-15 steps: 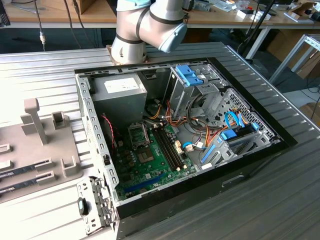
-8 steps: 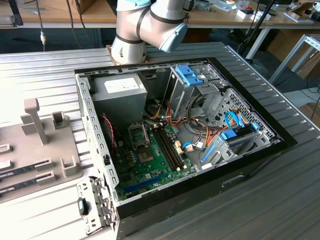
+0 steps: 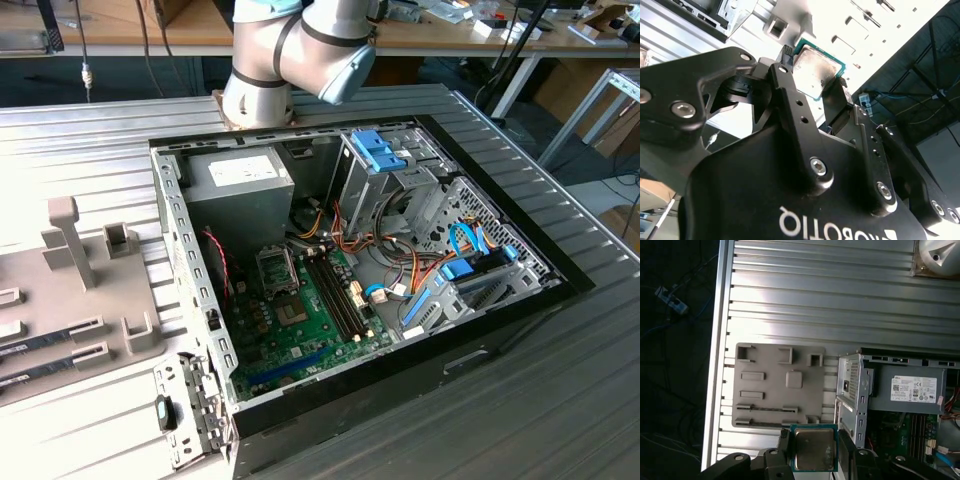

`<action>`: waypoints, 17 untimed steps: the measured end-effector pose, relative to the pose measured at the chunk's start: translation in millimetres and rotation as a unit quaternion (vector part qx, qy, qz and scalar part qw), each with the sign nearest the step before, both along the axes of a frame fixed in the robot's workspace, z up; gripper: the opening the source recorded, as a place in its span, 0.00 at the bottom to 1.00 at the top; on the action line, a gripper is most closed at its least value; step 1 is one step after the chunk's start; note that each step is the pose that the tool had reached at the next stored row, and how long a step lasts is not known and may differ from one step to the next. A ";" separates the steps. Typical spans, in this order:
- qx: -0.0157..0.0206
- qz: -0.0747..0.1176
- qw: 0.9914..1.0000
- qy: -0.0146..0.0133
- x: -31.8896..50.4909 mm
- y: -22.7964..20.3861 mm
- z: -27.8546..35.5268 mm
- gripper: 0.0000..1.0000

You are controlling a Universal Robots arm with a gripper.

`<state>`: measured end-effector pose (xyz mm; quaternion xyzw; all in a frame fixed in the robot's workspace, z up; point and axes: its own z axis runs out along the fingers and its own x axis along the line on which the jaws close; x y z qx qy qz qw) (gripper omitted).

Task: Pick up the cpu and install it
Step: 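Pick up the cpu and move it towards the insertion slot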

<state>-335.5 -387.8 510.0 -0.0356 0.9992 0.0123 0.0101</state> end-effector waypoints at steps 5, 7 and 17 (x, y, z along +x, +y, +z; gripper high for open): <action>0.000 0.000 1.000 0.000 6.5 0.0 -0.1 0.47; 0.000 0.000 1.000 0.000 9.5 0.0 -0.1 0.47; 0.000 0.000 1.000 0.000 22.3 0.0 -0.3 0.47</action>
